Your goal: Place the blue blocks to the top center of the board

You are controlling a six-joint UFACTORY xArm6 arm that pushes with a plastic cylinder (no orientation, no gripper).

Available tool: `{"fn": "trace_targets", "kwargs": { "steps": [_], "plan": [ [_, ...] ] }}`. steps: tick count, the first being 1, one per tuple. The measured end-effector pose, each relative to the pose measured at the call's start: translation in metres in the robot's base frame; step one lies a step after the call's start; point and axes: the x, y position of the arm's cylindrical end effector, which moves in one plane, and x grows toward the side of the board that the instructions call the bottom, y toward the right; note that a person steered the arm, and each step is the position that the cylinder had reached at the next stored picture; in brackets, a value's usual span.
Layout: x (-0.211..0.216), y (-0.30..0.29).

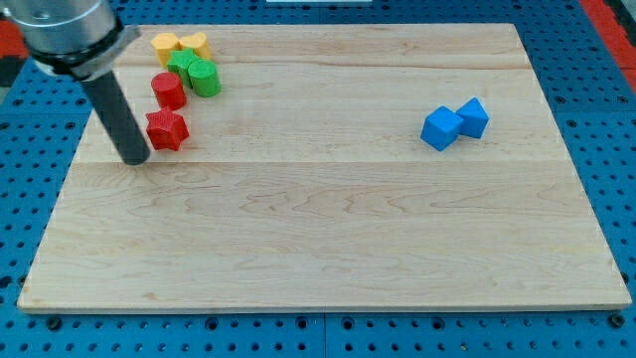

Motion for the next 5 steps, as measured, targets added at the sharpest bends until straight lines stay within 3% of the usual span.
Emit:
{"fn": "trace_targets", "kwargs": {
  "steps": [2,3,5],
  "plan": [
    [-0.079,0.007],
    [-0.069,0.043],
    [0.004,0.221]
  ]
}}
